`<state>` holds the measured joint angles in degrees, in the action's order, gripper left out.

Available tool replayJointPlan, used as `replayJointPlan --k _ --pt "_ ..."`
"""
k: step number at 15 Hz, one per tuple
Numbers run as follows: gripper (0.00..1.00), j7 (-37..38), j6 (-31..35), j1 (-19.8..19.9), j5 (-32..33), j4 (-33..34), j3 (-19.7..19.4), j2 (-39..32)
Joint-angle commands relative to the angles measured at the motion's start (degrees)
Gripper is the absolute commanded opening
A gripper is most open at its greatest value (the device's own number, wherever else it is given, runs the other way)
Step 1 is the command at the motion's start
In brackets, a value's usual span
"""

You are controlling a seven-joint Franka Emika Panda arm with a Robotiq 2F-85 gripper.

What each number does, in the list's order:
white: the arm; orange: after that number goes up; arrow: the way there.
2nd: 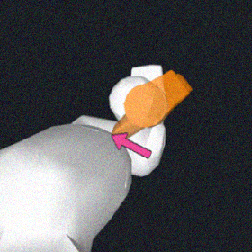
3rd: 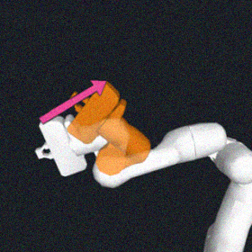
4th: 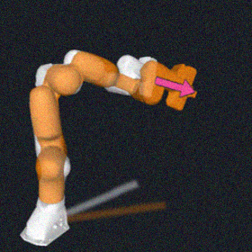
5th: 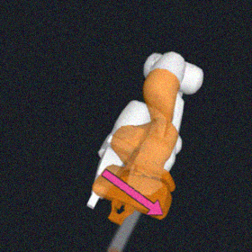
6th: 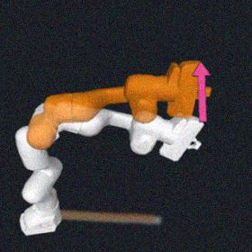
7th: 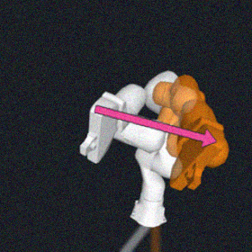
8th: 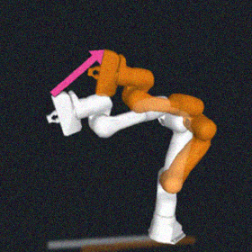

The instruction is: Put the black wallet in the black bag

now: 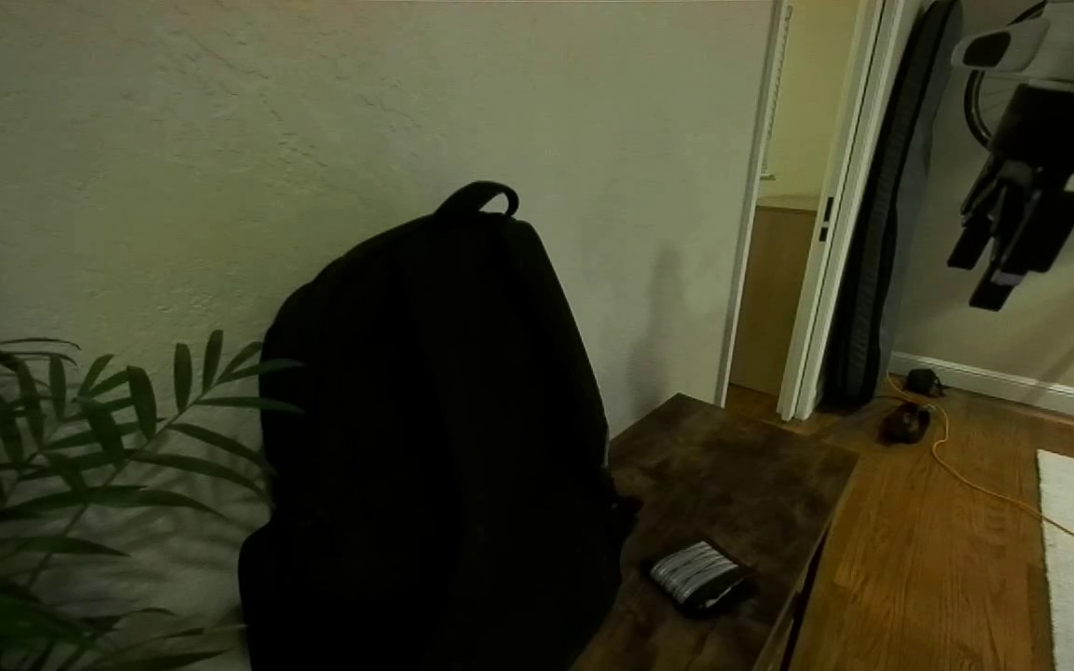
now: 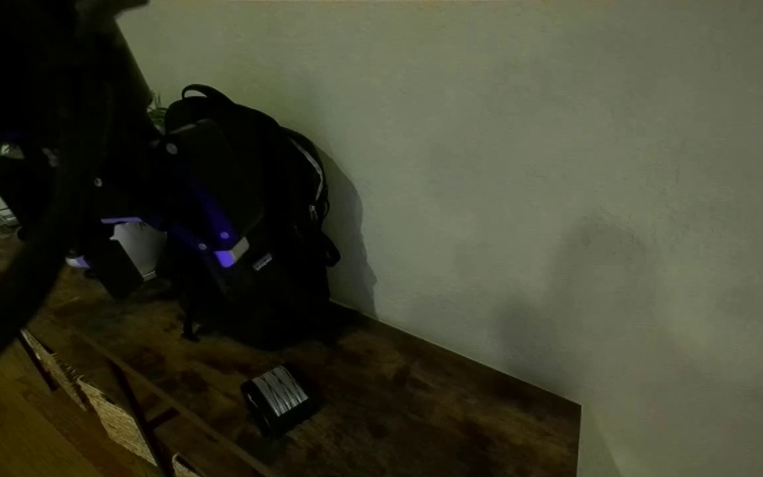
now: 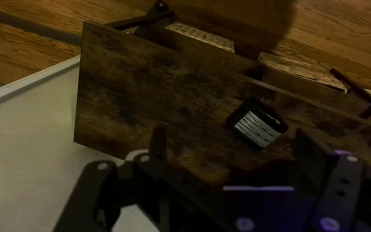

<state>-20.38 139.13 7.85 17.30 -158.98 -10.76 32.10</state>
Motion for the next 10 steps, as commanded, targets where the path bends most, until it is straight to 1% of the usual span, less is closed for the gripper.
replayJointPlan --k 1,5,8,10 --pt "1.0 2.1 3.8 -1.4 -1.0 0.0 1.6 -3.9" --pt "1.0 4.3 9.8 -3.5 -2.1 0.1 4.1 -10.5" --pt "1.0 6.1 14.1 -4.7 -2.5 1.5 6.1 -16.4" --pt "1.0 6.0 15.8 -5.3 -2.7 2.4 7.0 -19.4"
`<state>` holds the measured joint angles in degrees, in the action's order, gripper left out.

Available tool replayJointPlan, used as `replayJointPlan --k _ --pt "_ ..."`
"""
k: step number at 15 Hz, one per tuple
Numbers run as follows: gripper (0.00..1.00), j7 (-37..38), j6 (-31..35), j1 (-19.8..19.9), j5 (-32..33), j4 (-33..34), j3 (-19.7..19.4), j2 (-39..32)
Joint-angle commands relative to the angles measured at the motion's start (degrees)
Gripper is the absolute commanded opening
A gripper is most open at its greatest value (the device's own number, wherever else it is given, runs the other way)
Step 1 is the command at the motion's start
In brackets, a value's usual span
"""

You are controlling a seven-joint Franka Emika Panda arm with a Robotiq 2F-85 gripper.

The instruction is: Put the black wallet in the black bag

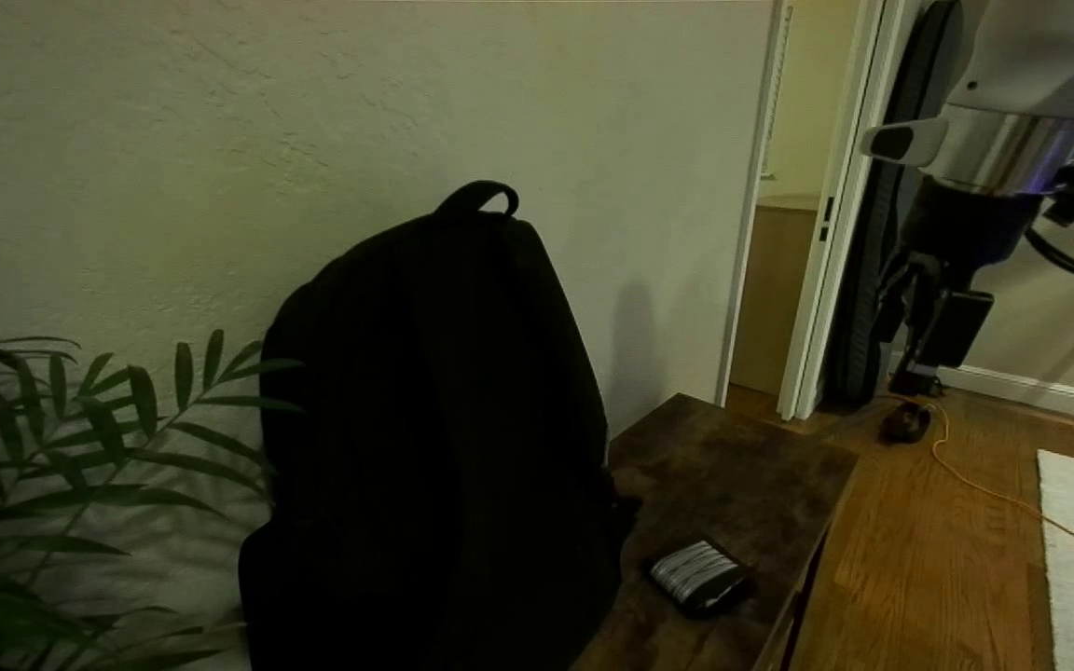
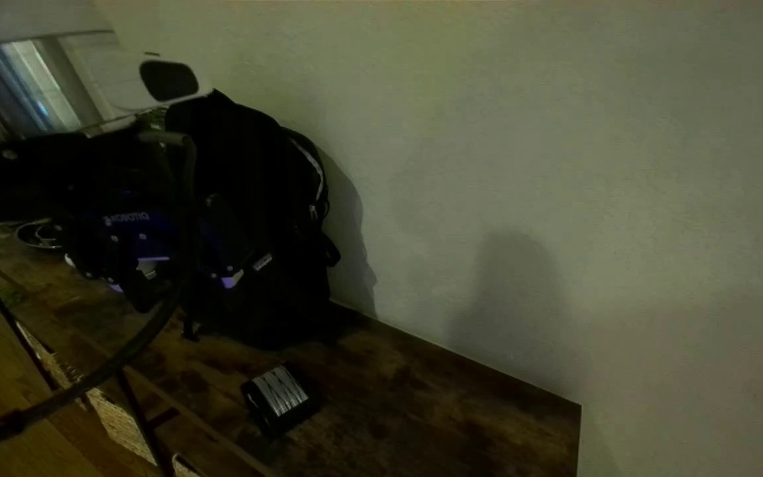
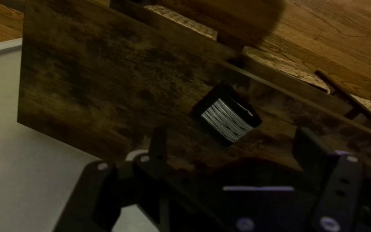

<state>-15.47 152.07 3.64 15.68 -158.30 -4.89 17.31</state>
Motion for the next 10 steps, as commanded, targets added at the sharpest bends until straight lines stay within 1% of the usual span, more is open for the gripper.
replayJointPlan --k 1,2,5,10 --pt "1.0 1.0 3.5 -1.1 -0.8 2.1 1.4 -5.7" --pt "1.0 0.1 1.6 -0.4 -0.2 1.0 1.1 -3.1" --pt "1.0 0.2 2.4 -0.6 -0.2 2.2 1.6 -5.8" --pt "1.0 0.2 2.4 -0.6 -0.2 2.4 1.6 -6.0"
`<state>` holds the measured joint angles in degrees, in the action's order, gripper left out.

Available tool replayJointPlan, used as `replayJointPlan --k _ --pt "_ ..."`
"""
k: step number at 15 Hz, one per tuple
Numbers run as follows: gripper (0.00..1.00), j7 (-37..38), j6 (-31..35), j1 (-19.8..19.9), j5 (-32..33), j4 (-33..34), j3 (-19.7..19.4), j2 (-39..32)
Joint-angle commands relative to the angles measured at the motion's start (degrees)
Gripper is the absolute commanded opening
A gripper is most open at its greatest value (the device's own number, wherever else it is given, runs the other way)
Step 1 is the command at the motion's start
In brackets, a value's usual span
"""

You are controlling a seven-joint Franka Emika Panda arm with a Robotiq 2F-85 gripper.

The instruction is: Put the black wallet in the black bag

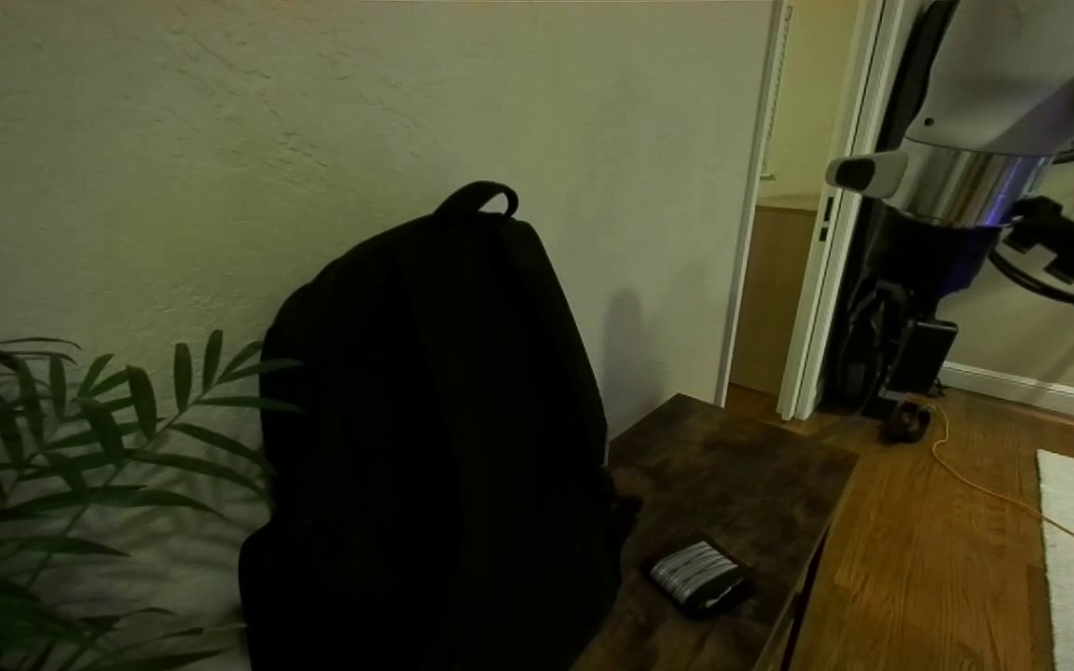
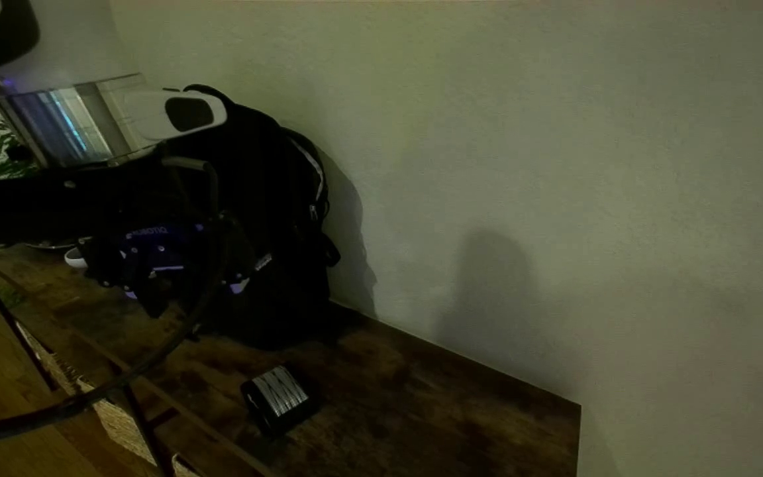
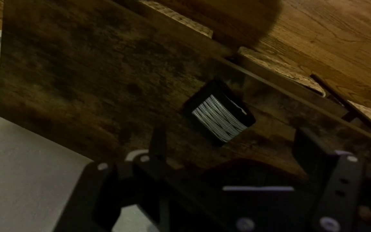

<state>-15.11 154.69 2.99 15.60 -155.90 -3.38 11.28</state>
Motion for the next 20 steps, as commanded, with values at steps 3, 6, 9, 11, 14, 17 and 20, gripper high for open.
replayJointPlan --k 3,6,9,11,14,17,20 --pt "1.0 -1.9 3.6 -1.4 -2.0 1.6 0.1 -5.0" --pt "1.0 -7.7 7.5 -3.3 -4.0 3.5 0.4 -10.9" --pt "1.0 -11.8 9.6 -3.4 -4.4 6.1 2.0 -16.3" --pt "1.0 -13.7 10.0 -2.8 -4.3 8.1 3.5 -19.5" --pt "1.0 -15.9 9.8 -2.1 -2.8 10.5 5.4 -22.9" --pt "1.0 -13.7 8.4 -2.1 -2.0 10.9 5.6 -23.0" --pt "1.0 -14.0 8.4 -2.0 -1.8 11.8 5.6 -23.8"
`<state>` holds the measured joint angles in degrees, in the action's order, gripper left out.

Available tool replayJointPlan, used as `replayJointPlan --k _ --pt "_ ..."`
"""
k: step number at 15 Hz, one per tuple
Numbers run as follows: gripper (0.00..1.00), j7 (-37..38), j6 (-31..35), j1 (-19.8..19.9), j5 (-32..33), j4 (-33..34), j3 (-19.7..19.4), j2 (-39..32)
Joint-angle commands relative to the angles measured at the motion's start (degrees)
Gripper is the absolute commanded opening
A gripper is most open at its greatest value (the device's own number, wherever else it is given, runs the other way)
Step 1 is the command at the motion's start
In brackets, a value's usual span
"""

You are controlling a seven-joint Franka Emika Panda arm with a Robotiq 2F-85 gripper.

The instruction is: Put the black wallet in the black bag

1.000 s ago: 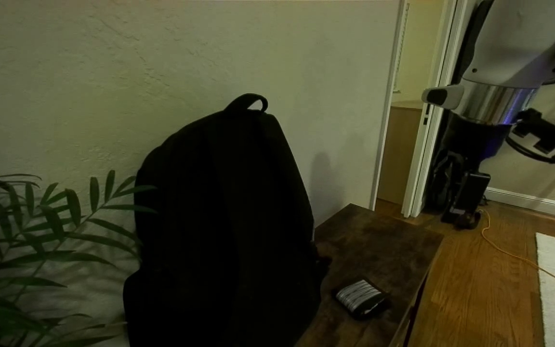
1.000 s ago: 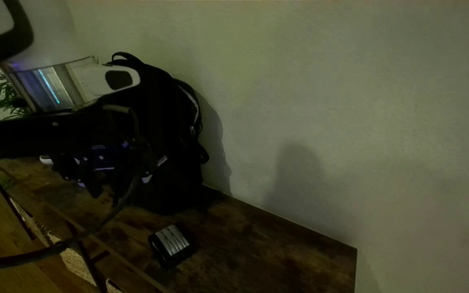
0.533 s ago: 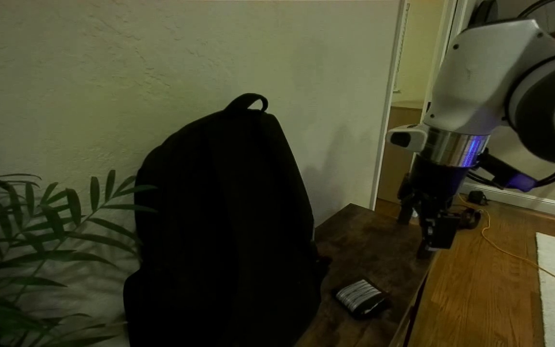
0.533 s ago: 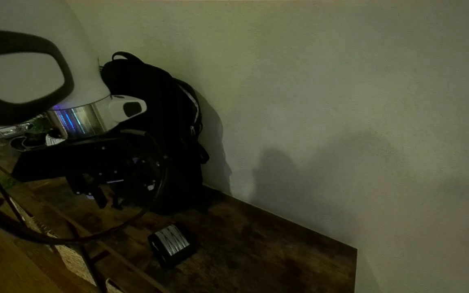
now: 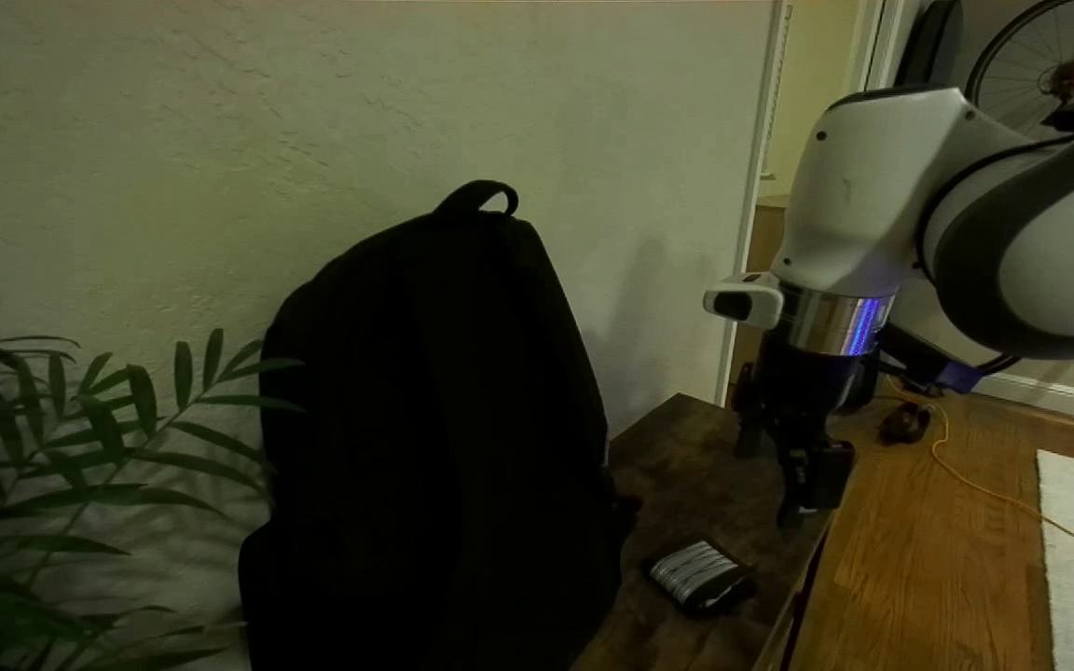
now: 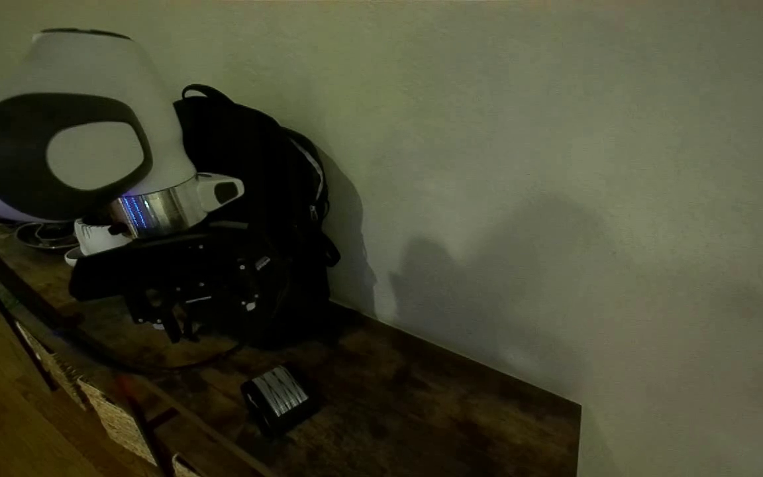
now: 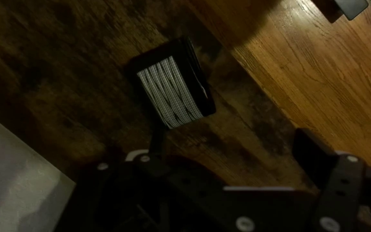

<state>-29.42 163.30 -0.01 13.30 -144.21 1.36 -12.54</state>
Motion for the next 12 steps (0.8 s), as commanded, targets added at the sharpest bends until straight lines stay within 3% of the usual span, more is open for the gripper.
replayJointPlan --k 1,6,12 --pt "1.0 0.3 -0.2 1.0 0.5 0.1 0.9 0.0" --pt "1.0 -6.0 2.6 3.0 0.9 0.8 2.0 -2.5" --pt "1.0 -7.8 9.7 2.6 9.9 2.8 -2.1 -7.8"
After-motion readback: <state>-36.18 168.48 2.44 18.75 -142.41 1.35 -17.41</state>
